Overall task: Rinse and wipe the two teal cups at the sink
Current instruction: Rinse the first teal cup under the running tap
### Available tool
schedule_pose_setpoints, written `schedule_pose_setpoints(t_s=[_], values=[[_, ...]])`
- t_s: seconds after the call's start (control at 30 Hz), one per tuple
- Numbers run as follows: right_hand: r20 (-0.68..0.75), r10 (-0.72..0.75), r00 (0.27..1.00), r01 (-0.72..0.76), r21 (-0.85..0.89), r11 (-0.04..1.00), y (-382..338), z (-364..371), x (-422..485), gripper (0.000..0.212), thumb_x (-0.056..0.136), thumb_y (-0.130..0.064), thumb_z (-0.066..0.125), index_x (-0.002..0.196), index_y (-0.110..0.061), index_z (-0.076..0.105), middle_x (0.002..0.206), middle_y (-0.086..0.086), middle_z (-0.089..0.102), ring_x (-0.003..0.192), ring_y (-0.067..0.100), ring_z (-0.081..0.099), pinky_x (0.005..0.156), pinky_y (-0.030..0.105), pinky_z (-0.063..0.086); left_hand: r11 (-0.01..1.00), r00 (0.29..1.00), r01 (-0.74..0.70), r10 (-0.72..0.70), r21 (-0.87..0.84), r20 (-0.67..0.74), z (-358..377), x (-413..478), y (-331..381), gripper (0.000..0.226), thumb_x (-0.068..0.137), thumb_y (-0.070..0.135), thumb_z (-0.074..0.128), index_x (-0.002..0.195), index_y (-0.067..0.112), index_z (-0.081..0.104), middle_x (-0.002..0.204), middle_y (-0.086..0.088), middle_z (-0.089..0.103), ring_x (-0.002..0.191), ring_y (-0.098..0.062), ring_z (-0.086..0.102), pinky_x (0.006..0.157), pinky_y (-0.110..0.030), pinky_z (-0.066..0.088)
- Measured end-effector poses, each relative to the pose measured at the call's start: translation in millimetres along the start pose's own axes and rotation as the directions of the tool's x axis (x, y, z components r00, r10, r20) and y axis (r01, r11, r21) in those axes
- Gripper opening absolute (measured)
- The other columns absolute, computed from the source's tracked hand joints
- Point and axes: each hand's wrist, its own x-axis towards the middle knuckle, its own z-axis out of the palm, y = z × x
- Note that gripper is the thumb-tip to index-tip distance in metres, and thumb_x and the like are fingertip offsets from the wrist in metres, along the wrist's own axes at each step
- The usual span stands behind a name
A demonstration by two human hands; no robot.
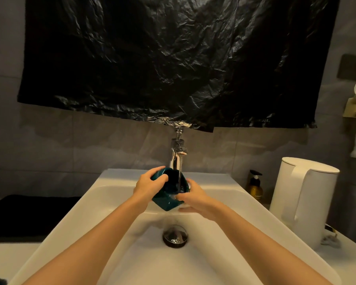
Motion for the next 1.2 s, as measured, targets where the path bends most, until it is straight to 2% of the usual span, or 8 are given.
schedule_pose_setpoints(t_s=[0.13, 0.23, 0.4, 0.57, 0.67, 0.8, 1.07, 1.2], values=[[-0.025, 0.037, 0.999, -0.034, 0.130, 0.991, 3, 10, 6, 0.032, 0.094, 0.000, 0.051, 0.121, -0.015, 0.052, 0.119, 0.012, 0.061, 0.103, 0.033, 0.063, 0.078, 0.046, 0.059, 0.985, 0.996, -0.085, 0.083, 0.150, 0.021, 1, -3, -1, 0.028, 0.088, 0.029, 0.057, 0.113, 0.039, 0.058, 0.108, 0.006, 0.059, 0.099, -0.016, 0.055, 0.088, -0.034, 0.052], [-0.177, -0.036, 0.984, 0.024, -0.064, 0.998, 9, 11, 11, 0.014, 0.098, -0.017, 0.049, 0.105, -0.008, 0.057, 0.111, 0.014, 0.065, 0.094, 0.030, 0.064, 0.076, 0.041, 0.058, 0.957, 0.989, -0.145, 0.140, 0.251, 0.040, 1, -5, 0, 0.028, 0.089, 0.032, 0.057, 0.115, 0.039, 0.057, 0.104, 0.007, 0.059, 0.096, -0.015, 0.055, 0.082, -0.029, 0.050], [-0.012, -0.076, 0.997, 0.075, -0.056, 0.996, 11, 8, 10, 0.036, 0.090, 0.001, 0.052, 0.122, -0.014, 0.051, 0.116, 0.010, 0.061, 0.099, 0.035, 0.065, 0.059, 0.038, 0.060, 0.942, 0.991, -0.132, 0.125, 0.308, 0.041, -3, -2, 0, 0.021, 0.088, 0.035, 0.055, 0.108, 0.040, 0.060, 0.106, 0.005, 0.062, 0.097, -0.017, 0.056, 0.086, -0.033, 0.052], [-0.187, -0.173, 0.967, 0.121, -0.261, 0.958, 13, 7, 14, 0.018, 0.094, -0.011, 0.049, 0.102, -0.006, 0.065, 0.101, 0.015, 0.069, 0.091, 0.031, 0.065, 0.081, 0.045, 0.056, 0.956, 0.988, -0.109, 0.074, 0.271, 0.138, -3, -7, 2, 0.031, 0.068, 0.040, 0.052, 0.096, 0.037, 0.067, 0.094, 0.007, 0.067, 0.092, -0.017, 0.059, 0.077, -0.030, 0.051], [-0.100, -0.113, 0.989, 0.076, -0.314, 0.946, 14, 6, 13, 0.019, 0.094, -0.010, 0.045, 0.101, -0.004, 0.062, 0.102, 0.018, 0.067, 0.087, 0.029, 0.063, 0.076, 0.041, 0.053, 0.976, 0.989, -0.047, 0.015, 0.213, 0.146, -3, -6, 0, 0.024, 0.078, 0.030, 0.055, 0.098, 0.034, 0.068, 0.096, 0.003, 0.067, 0.092, -0.017, 0.059, 0.079, -0.032, 0.051], [0.142, -0.014, 0.990, 0.014, -0.002, 1.000, 11, 3, 6, 0.037, 0.092, 0.006, 0.041, 0.120, -0.016, 0.050, 0.112, 0.012, 0.061, 0.099, 0.033, 0.065, 0.060, 0.036, 0.059, 0.993, 0.994, 0.042, -0.053, 0.113, 0.094, -3, -5, 2, 0.028, 0.084, 0.027, 0.059, 0.112, 0.030, 0.063, 0.110, 0.001, 0.063, 0.101, -0.018, 0.055, 0.085, -0.032, 0.049], [-0.157, 0.082, 0.984, -0.016, 0.386, 0.922, 6, 13, 13, 0.015, 0.098, -0.019, 0.050, 0.111, -0.015, 0.056, 0.106, 0.014, 0.065, 0.084, 0.036, 0.067, 0.054, 0.047, 0.059, 0.993, 0.985, 0.069, -0.052, -0.099, 0.164, 6, -5, 3, 0.056, 0.080, 0.022, 0.072, 0.129, 0.026, 0.045, 0.122, -0.002, 0.052, 0.101, -0.019, 0.057, 0.081, -0.036, 0.055], [-0.289, -0.093, 0.953, 0.169, 0.249, 0.954, 11, 12, 19, 0.024, 0.096, -0.003, 0.041, 0.113, -0.016, 0.050, 0.114, 0.010, 0.061, 0.098, 0.024, 0.061, 0.078, 0.039, 0.057, 0.996, 0.981, 0.000, -0.017, 0.087, 0.193, 1, -6, -3, 0.041, 0.083, 0.003, 0.060, 0.119, 0.019, 0.047, 0.113, -0.006, 0.057, 0.100, -0.022, 0.058, 0.075, -0.036, 0.058]])
